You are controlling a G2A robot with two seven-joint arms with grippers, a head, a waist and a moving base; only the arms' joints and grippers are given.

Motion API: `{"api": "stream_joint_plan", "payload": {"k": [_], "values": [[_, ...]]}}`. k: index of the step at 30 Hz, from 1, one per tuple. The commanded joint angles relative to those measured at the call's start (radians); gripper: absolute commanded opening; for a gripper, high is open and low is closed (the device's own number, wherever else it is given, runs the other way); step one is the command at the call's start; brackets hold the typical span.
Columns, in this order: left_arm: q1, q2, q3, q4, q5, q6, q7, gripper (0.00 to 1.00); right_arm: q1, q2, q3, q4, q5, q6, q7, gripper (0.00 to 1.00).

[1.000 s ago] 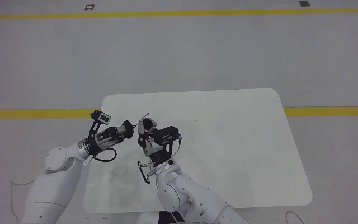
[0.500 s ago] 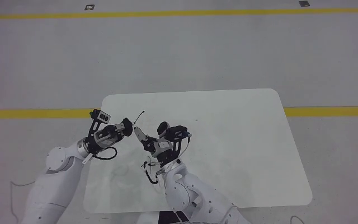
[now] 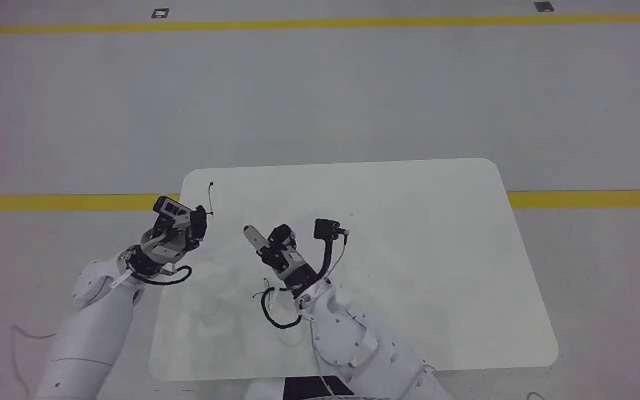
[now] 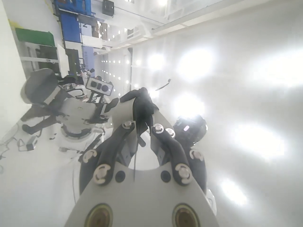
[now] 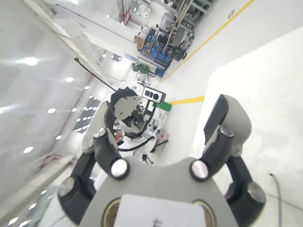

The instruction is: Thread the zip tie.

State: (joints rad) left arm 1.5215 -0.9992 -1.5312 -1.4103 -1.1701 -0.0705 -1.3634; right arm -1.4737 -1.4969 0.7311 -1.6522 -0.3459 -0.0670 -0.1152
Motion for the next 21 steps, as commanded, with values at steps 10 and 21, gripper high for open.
{"api": "stream_joint_plan", "payload": {"k": [10,21], "values": [[-0.013,-0.001,0.017,-0.007,0.004,0.023,-0.027,0.0,0.01,-0.002,0.015,0.019,0.178,-0.054,0.124,1.0],[-0.001,-0.016,0.065,-0.027,-0.12,0.137,-0.009,0.0,0.003,-0.013,0.053,0.078,0.589,-0.273,0.266,1.0]]}}
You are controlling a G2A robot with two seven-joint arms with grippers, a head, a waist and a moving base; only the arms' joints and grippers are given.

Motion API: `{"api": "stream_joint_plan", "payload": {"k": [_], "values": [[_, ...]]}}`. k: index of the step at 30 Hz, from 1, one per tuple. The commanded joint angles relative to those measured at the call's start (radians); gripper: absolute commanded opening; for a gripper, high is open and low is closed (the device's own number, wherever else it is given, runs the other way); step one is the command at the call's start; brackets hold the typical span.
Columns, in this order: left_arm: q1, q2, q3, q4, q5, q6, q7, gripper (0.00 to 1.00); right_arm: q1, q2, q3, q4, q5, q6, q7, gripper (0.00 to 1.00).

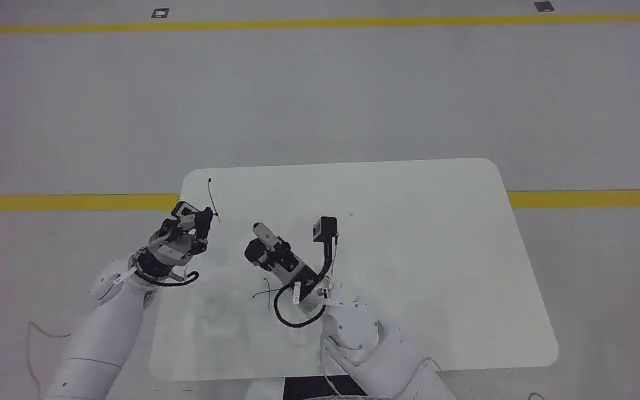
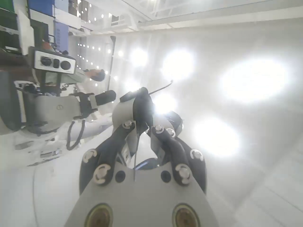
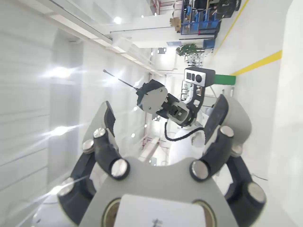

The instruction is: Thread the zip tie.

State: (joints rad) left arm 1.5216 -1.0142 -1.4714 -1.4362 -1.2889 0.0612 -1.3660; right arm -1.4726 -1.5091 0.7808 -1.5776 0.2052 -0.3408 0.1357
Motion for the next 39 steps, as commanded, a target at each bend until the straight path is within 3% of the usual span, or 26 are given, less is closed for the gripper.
{"api": "stream_joint_plan", "payload": {"k": [1,6,15,20,26,36,39], "values": [[-0.002,-0.001,0.01,0.0,0.006,0.008,-0.014,0.0,0.001,-0.002,0.005,0.01,0.074,0.001,0.031,1.0],[-0.012,-0.009,0.044,0.01,-0.034,0.042,-0.024,0.0,-0.012,-0.005,0.046,0.015,0.272,0.001,0.122,1.0],[-0.016,-0.01,0.055,-0.001,-0.023,0.049,-0.017,0.0,-0.013,-0.005,0.049,0.017,0.275,0.001,0.123,1.0],[-0.006,-0.021,0.073,-0.018,-0.161,0.126,0.02,0.0,-0.017,-0.006,0.05,0.002,0.306,0.001,0.16,1.0],[0.007,-0.029,0.085,-0.034,-0.251,0.187,0.032,0.0,-0.023,-0.017,0.058,-0.009,0.357,0.001,0.239,1.0],[0.011,-0.038,0.097,-0.035,-0.277,0.221,0.049,0.0,-0.021,-0.057,0.075,-0.011,0.34,0.001,0.256,1.0],[0.011,-0.038,0.097,-0.035,-0.277,0.221,0.049,0.0,-0.018,-0.07,0.073,-0.001,0.328,0.001,0.262,0.68]]}}
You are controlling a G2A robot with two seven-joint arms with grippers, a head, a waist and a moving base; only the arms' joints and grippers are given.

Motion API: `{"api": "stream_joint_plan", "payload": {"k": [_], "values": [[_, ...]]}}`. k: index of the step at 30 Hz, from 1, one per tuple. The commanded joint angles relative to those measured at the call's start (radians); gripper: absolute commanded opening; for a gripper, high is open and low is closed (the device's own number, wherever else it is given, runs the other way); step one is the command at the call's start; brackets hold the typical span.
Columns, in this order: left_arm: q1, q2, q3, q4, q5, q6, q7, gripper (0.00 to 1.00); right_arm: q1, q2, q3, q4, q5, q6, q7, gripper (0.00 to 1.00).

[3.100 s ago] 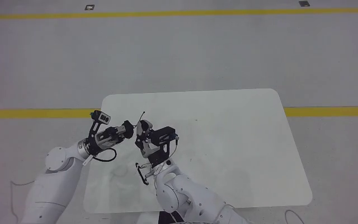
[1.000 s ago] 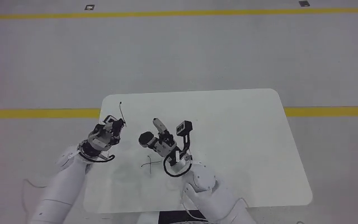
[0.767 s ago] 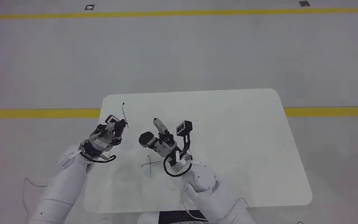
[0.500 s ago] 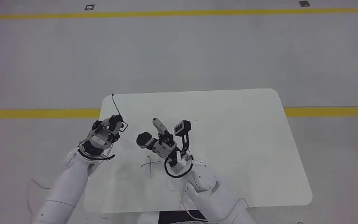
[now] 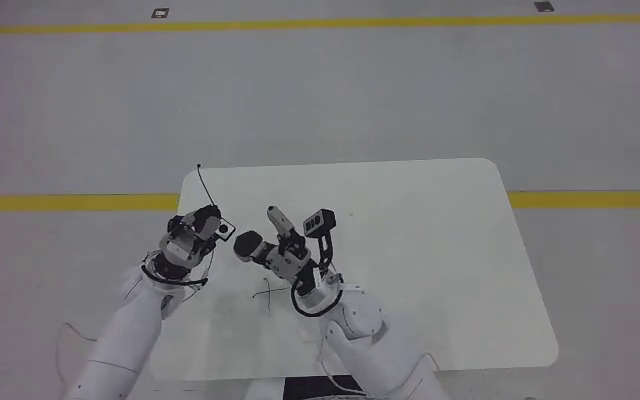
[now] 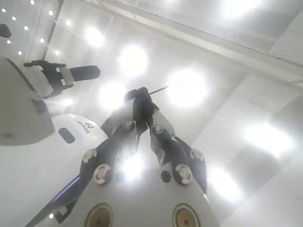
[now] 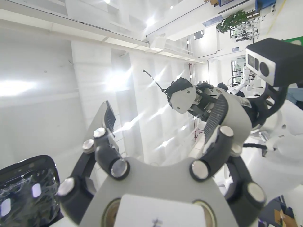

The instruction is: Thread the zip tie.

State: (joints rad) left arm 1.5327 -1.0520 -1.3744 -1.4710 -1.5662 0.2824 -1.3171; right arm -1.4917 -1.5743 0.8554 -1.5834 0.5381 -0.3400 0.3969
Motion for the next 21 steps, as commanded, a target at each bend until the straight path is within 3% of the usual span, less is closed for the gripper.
{"api": "stream_joint_plan", "payload": {"k": [1,21], "values": [[0.0,0.0,0.0,0.0,0.0,0.0,0.0,0.0,0.004,-0.008,-0.002,0.008,-0.009,0.0,0.0,0.5],[0.0,0.0,0.0,0.0,0.0,0.0,0.0,0.0,0.049,-0.084,-0.008,0.083,-0.035,0.0,0.012,0.4]]}}
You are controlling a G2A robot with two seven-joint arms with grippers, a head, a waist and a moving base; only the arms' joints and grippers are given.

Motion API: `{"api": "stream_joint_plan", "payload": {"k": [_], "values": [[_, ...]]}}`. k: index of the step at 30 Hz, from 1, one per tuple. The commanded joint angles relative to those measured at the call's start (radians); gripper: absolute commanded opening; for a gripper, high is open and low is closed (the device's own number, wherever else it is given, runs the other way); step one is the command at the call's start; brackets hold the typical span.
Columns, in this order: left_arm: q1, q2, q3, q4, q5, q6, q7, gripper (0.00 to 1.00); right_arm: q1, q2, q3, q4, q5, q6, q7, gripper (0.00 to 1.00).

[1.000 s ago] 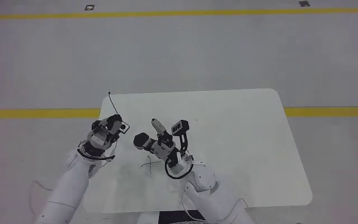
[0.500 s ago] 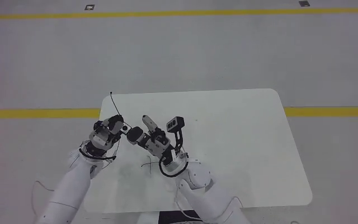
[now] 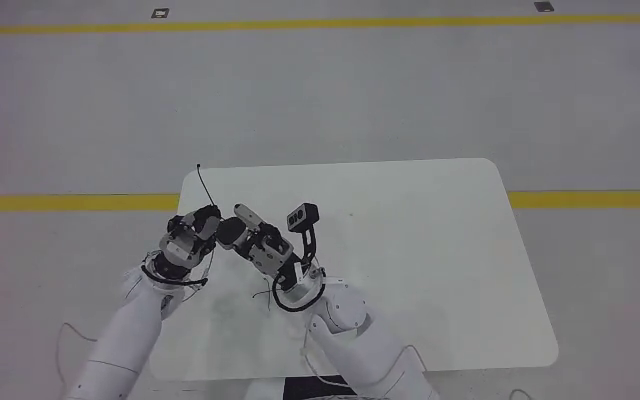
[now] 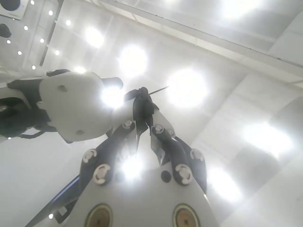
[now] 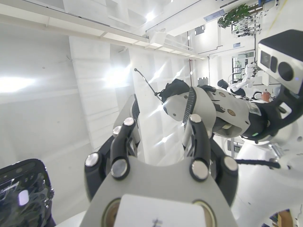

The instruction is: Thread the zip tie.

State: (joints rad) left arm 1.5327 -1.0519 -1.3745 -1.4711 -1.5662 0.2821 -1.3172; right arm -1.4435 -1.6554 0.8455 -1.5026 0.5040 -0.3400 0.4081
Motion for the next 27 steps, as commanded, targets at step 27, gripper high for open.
{"api": "stream_joint_plan", "payload": {"k": [27], "values": [[0.0,0.0,0.0,0.0,0.0,0.0,0.0,0.0,0.029,-0.031,0.004,0.021,-0.017,0.0,0.007,0.11]]}}
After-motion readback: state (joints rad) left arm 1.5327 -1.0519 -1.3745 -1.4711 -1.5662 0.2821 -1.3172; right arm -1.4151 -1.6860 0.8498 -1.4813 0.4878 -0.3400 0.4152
